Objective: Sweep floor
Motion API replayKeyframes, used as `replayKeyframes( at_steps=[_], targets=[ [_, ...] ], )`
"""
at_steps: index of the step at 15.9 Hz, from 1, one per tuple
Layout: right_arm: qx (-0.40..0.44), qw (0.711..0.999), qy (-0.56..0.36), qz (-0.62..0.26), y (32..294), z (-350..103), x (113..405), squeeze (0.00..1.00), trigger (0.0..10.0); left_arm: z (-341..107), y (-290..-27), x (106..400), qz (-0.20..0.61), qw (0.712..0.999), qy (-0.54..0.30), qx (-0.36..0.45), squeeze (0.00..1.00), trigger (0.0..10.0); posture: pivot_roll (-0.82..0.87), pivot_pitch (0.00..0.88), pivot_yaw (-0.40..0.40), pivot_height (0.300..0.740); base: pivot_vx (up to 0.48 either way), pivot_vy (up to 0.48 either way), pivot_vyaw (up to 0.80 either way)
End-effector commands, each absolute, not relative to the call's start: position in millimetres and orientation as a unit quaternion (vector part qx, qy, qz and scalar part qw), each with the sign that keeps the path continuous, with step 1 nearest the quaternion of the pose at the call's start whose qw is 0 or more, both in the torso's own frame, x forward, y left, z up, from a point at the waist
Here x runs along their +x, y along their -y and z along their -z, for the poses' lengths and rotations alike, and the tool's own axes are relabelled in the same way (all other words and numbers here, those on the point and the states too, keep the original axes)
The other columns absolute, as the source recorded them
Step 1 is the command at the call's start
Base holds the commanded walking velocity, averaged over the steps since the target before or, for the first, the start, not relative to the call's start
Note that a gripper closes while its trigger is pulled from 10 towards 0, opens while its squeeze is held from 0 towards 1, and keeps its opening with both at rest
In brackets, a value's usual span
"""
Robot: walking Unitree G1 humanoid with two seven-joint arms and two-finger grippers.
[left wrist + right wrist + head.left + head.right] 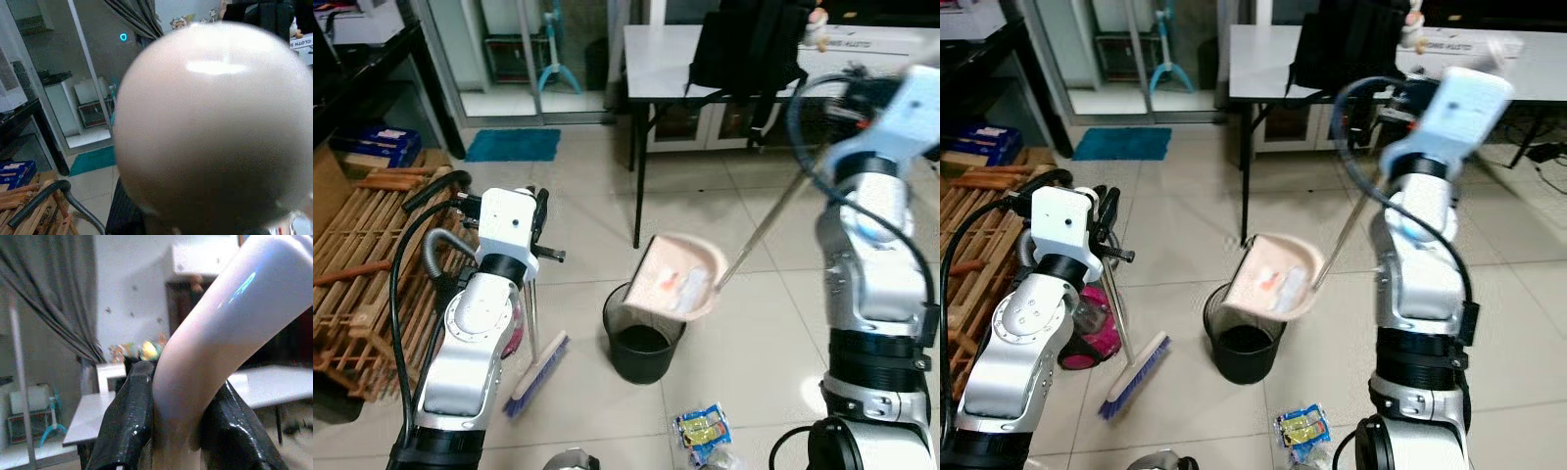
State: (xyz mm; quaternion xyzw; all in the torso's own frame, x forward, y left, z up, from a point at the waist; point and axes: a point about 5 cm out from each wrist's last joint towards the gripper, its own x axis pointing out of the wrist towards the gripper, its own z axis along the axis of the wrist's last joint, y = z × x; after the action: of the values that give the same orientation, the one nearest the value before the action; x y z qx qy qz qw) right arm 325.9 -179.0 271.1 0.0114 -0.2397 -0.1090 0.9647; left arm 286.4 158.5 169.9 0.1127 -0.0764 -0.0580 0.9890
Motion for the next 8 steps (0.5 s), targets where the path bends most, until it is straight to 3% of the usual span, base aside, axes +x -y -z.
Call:
replayKeyframes(
  at_steps=[1, 7, 8],
  targets=[
    [-0.014, 0.955, 0.286, 0.078, 167, -281, 320, 0.0, 10.0, -175, -158, 286, 0.06, 0.987, 0.087, 0.119, 0.0, 10.0, 0.04, 0.032, 0.018, 0.74, 0.0, 0.0, 0.0],
    [-0.079, 0.944, 0.319, 0.005, 135, -270, 320, 0.0, 10.0, -174, -158, 285, 0.059, 0.987, 0.085, 0.12, 0.0, 10.0, 0.04, 0.047, 0.015, 0.74, 0.0, 0.0, 0.0],
    [-0.112, 0.935, 0.336, -0.027, 120, -264, 317, 0.0, 10.0, -174, -159, 285, 0.059, 0.987, 0.084, 0.121, 0.0, 10.0, 0.04, 0.05, 0.015, 0.74, 0.0, 0.0, 0.0]
  ],
)
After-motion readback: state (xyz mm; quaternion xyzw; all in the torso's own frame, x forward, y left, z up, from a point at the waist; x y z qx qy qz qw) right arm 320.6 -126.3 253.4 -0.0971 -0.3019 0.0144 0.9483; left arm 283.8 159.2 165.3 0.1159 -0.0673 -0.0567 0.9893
